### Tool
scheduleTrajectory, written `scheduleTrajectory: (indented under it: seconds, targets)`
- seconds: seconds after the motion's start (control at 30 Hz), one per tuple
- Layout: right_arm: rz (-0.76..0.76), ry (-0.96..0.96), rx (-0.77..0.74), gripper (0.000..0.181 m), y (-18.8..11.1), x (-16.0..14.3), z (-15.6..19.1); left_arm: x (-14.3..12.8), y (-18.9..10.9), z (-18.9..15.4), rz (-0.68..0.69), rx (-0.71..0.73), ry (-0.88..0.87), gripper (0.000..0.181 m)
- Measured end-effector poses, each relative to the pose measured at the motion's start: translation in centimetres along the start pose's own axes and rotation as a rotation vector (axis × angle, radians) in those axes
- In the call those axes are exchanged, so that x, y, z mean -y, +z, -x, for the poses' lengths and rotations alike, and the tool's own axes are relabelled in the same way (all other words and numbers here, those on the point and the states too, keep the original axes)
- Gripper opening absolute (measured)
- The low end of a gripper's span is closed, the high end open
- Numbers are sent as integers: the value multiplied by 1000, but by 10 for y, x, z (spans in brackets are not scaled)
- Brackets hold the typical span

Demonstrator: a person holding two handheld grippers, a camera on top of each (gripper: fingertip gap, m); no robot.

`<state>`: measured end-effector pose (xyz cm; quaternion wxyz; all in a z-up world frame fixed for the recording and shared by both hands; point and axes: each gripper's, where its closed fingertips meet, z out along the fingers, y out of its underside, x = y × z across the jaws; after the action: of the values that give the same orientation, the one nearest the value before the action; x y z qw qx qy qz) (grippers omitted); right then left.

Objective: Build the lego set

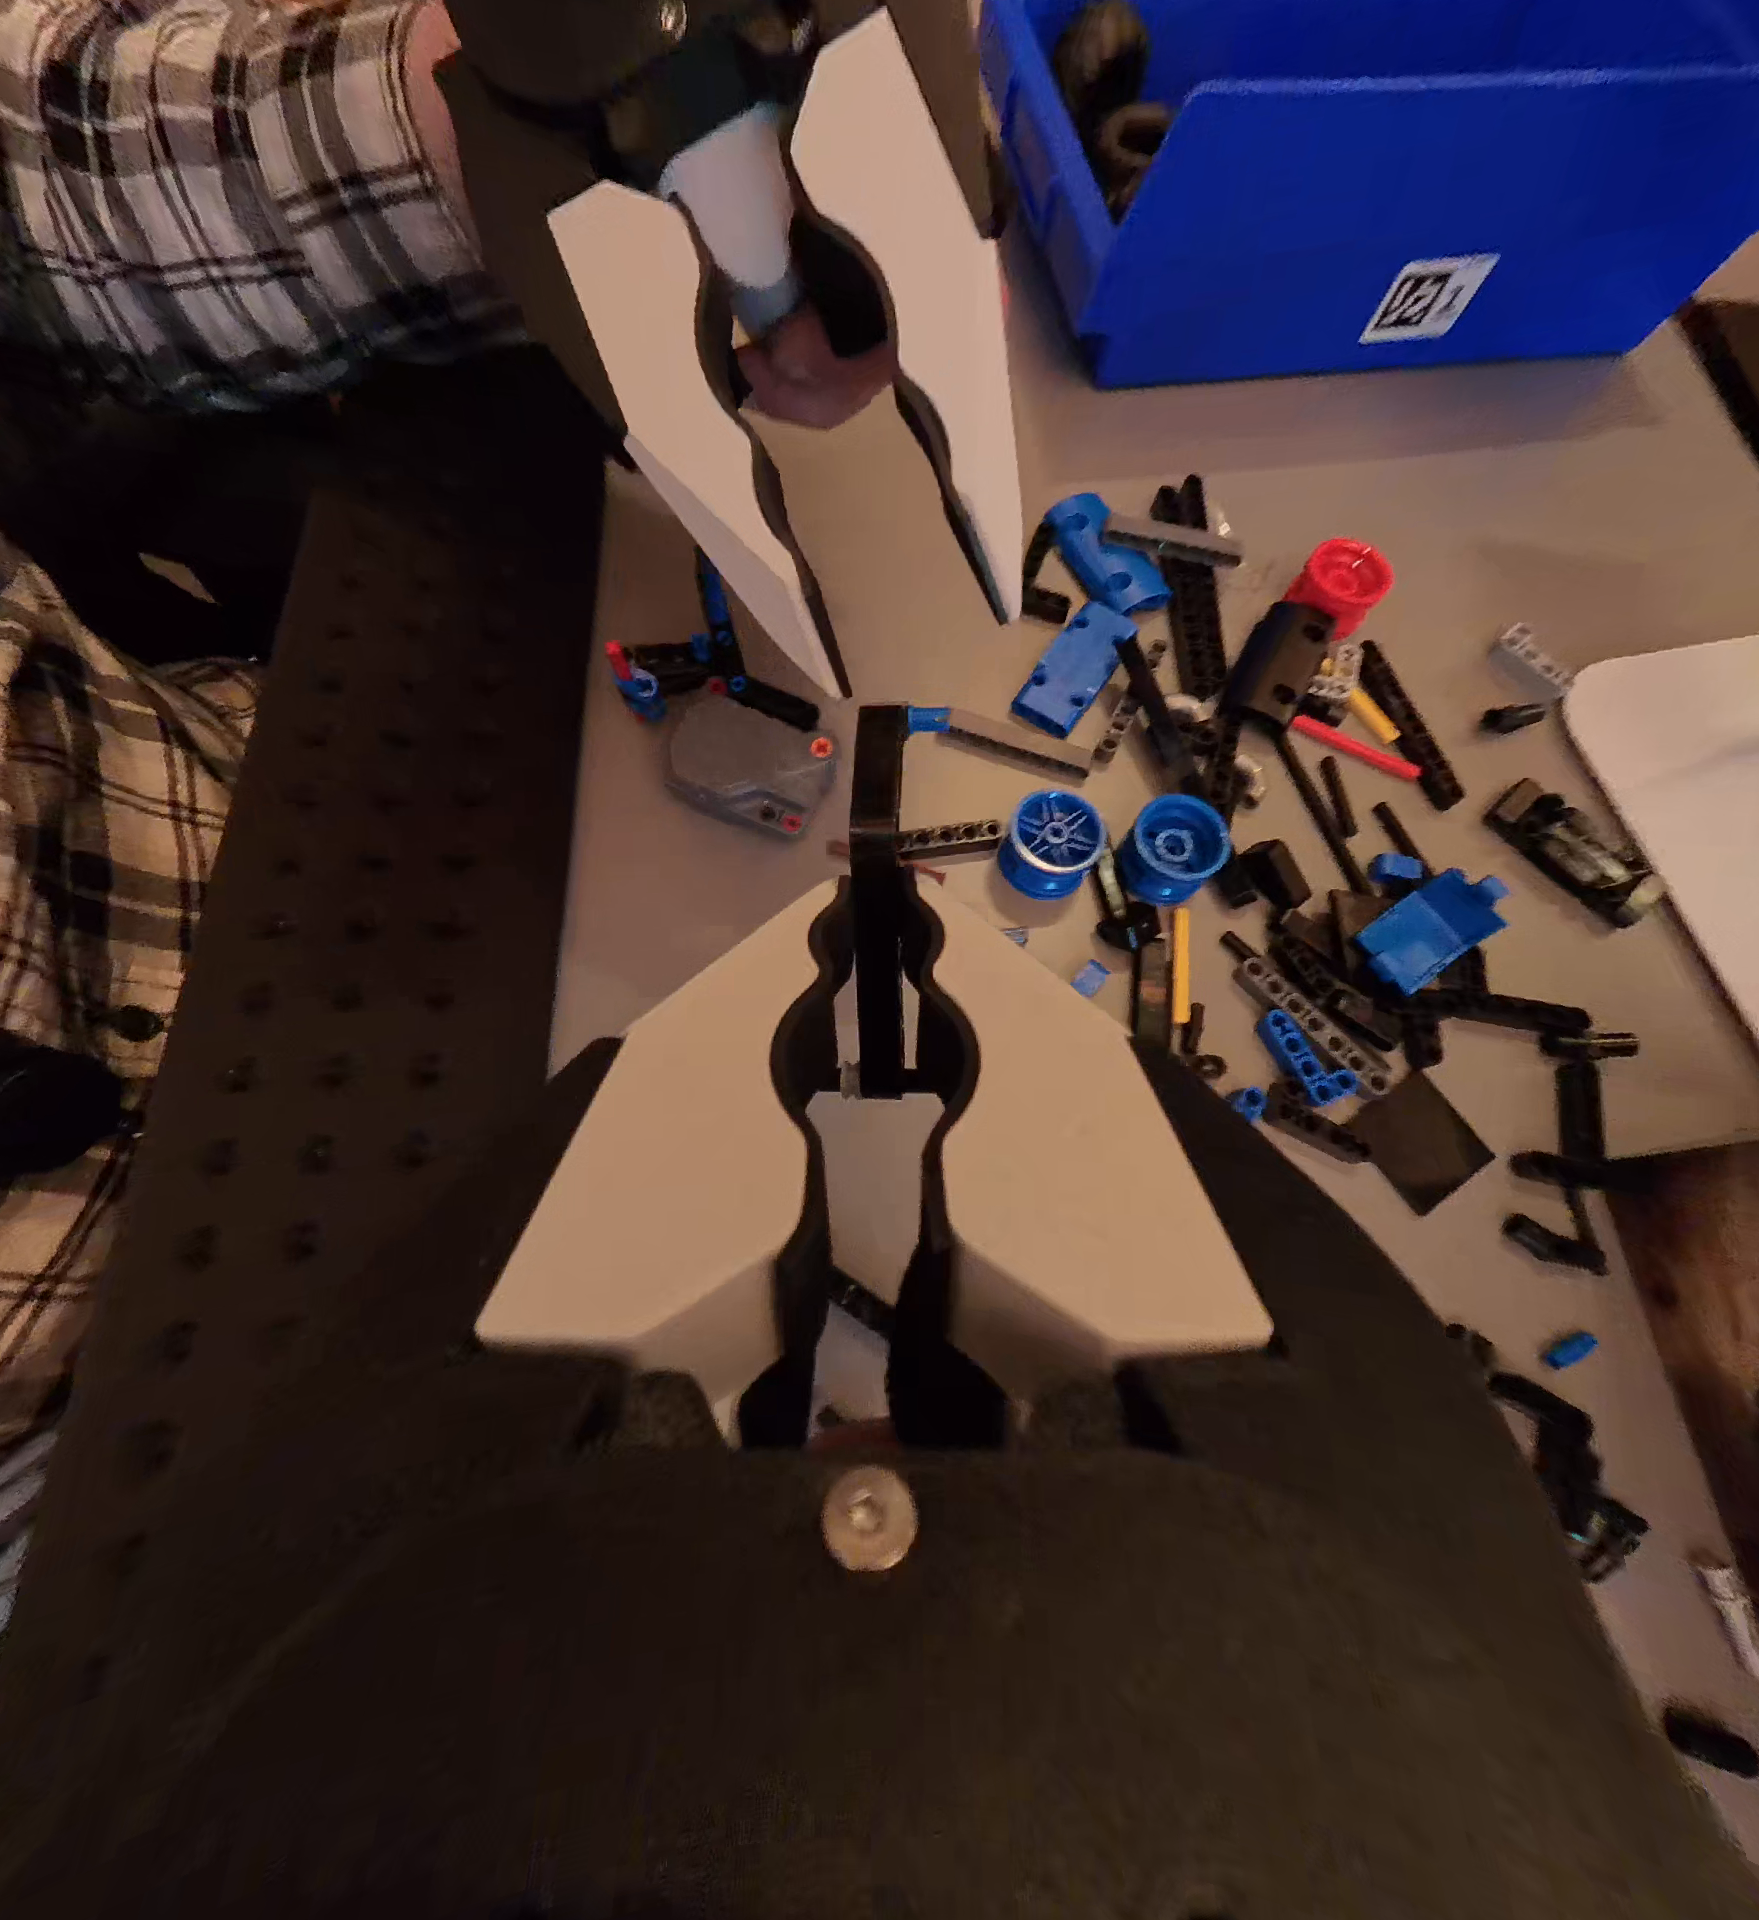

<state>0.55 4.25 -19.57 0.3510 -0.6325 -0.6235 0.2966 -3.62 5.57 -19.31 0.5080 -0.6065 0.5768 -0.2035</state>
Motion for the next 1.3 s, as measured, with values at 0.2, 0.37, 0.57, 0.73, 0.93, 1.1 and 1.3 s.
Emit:
scheduleTrajectory:
  seconds: [0.2,0.37,0.57,0.73,0.93,1.1,1.3]
  targets:
    - [6,-33,-22,6,-4,-7,-4,3,-3,11,-40,55,-6,28]
    - [1,-86,-42,6,-10,-5,-4,6,-2,7,-44,38,11,30]
    - [100,-196,-63,6,-13,-9,-2,19,10,-9,-30,-37,71,30]
    - [126,-237,-43,6,-12,1,-3,23,21,-16,4,-67,124,15]
    - [130,-227,-58,6,-21,1,-4,28,22,-14,5,-74,118,18]
    - [162,-182,-34,5,-21,-19,3,8,9,2,86,-73,81,28]
    - [142,-98,-39,5,-18,-39,-1,-38,27,-21,340,-160,126,24]
